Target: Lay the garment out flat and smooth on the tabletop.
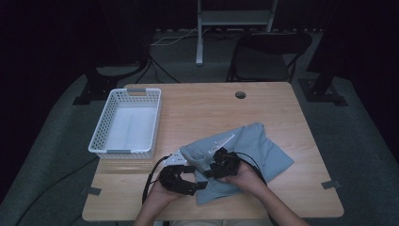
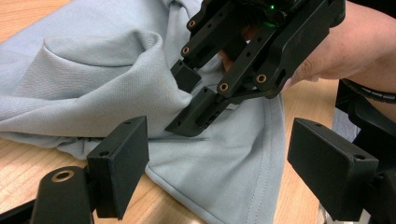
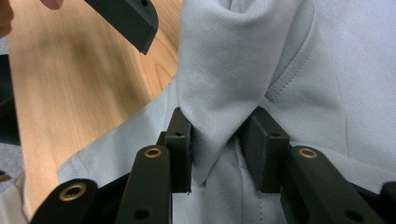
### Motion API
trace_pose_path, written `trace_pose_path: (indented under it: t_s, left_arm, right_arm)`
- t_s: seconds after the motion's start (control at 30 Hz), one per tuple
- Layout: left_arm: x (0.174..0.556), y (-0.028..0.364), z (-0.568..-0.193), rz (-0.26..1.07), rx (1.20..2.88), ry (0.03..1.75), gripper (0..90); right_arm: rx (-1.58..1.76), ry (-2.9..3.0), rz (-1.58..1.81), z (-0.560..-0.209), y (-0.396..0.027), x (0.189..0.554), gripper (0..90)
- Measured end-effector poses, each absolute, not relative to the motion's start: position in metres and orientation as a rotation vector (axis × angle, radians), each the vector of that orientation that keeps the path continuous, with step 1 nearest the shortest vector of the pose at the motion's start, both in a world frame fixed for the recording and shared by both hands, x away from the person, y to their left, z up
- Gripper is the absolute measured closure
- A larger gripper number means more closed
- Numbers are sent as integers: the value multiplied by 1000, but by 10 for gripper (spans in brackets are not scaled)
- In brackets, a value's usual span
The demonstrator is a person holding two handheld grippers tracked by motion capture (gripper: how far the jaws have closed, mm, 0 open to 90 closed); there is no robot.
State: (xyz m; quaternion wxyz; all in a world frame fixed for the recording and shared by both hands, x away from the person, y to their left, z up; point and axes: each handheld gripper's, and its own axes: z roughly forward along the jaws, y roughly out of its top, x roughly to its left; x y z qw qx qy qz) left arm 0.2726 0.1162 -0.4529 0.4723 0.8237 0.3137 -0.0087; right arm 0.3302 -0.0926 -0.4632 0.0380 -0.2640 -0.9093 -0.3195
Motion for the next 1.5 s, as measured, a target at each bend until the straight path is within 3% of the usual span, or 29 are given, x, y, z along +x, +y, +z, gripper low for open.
trace_pose_path:
  t_s: [0.07,0.27,0.6,1.1,1.5]
  left_arm:
    - [272,116,-453,-23,2020,765,217]
    - [271,116,-452,-23,2017,765,217]
    - [271,113,-453,-37,2014,761,217]
    - [272,115,-455,-28,2019,782,217]
    - [271,113,-455,-35,2025,774,217]
  right_arm:
    - [-790,-2787,-973,-462,-92,330,581]
    - [-773,-2777,-1029,-438,-109,328,525]
    - [-958,-2714,-1145,-419,-163,342,508]
    - [-857,-2866,-1021,-428,-166,300,507]
    - [-829,-3109,-833,-451,-135,286,481]
